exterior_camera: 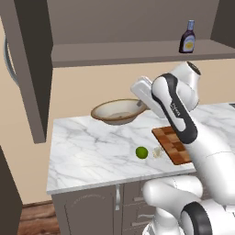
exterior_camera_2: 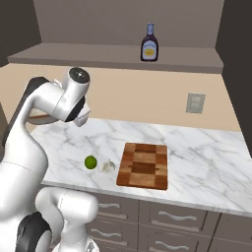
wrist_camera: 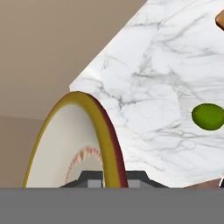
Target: Open the cabinet. Place the bowl and condiment on the counter. Then place the lime and garlic on the cutting board.
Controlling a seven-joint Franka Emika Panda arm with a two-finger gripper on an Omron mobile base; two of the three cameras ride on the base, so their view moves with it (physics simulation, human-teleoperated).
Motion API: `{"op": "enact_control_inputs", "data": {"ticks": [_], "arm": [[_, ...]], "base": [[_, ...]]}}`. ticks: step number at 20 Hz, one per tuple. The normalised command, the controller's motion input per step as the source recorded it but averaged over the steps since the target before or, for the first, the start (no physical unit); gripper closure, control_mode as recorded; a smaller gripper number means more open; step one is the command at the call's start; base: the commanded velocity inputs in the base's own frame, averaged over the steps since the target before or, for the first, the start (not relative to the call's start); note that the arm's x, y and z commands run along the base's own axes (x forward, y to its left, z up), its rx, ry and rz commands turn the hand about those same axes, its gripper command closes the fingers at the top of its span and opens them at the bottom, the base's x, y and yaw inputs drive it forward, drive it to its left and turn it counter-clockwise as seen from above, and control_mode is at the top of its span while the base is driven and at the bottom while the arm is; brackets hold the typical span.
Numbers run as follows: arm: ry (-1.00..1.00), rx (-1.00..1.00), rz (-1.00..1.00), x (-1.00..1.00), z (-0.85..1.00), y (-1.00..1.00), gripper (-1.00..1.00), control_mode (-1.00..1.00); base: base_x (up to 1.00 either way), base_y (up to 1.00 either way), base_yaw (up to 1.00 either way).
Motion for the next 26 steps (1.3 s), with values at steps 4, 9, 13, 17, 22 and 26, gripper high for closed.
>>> {"op": "enact_control_inputs", "data": {"ticks": [4,9,13,17,22,26], "arm": [[0.0,0.0,0.0,0.36,-0.59,0.29,1.0,-1.0],[0.0,0.0,0.0,0.24,-0.6,0.17,1.0,-1.0],[-0.01,0.0,-0.01,0.1,-0.51,0.12,1.0,-1.0],[-0.05,0.0,-0.05,0.1,-0.42,0.15,1.0,-1.0],[-0.03,0.0,-0.07,0.05,-0.17,0.32,1.0,-1.0],[0.0,0.0,-0.08,0.03,-0.08,0.3,1.0,-1.0]], "base": [[0.0,0.0,0.0],[0.0,0.0,0.0],[0.0,0.0,0.0],[0.0,0.0,0.0],[0.0,0.0,0.0],[0.0,0.0,0.0]]}}
